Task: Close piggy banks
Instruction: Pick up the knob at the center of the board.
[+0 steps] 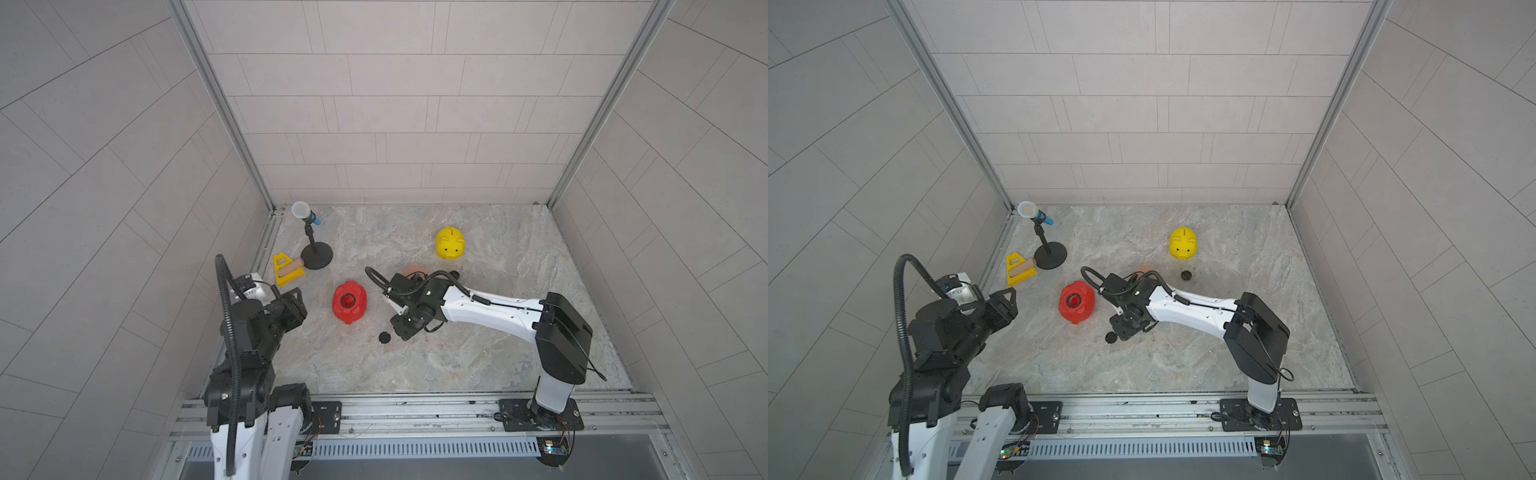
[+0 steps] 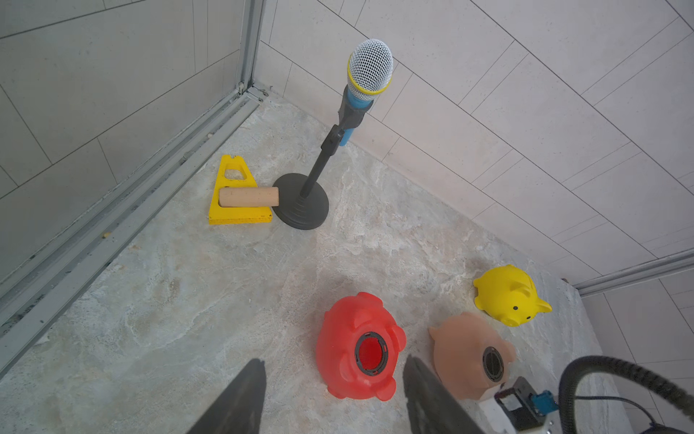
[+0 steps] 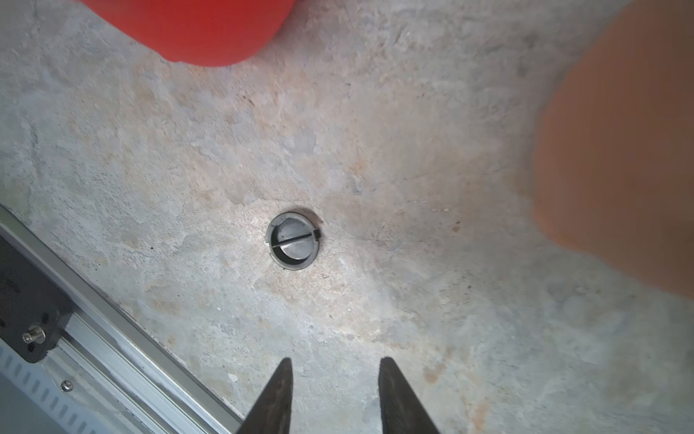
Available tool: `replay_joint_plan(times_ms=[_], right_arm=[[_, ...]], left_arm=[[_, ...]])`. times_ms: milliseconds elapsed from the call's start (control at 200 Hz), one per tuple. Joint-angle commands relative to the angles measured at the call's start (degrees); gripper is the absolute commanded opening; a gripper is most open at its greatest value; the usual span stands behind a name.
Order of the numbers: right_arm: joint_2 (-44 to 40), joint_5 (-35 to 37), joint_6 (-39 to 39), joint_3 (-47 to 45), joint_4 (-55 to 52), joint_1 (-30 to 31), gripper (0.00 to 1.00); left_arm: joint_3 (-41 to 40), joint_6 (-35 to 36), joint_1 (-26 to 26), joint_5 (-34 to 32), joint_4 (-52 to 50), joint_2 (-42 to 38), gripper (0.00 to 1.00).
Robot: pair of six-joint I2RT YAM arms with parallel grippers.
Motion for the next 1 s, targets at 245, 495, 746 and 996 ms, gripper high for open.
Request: replay_joint_plan(times_ms=[245,495,746,996], right_arm=[[3.7,2.3,13.2,2.0,2.9,1.1,0.37],[3.9,0.8,25.0,0.2,10.0,1.5,0.33],[5.6,-2.1,29.4,-0.4,13.8,1.6,0.27],[6.8,-2.6,31.1,-2.3,16.5,1.7,0.26]], left_arm=[[-1.0,0.0,0.3,0.3,0.2,0.0,0.65],[-0.9,-0.6,0.3,-1.6,-0.2,0.1,0.66],[-1.0,-0.6,0.3,-1.4,-0.1,0.0,0.66],[-1.0,-0.6,0.2,-1.4,-0.1,0.1,0.66]])
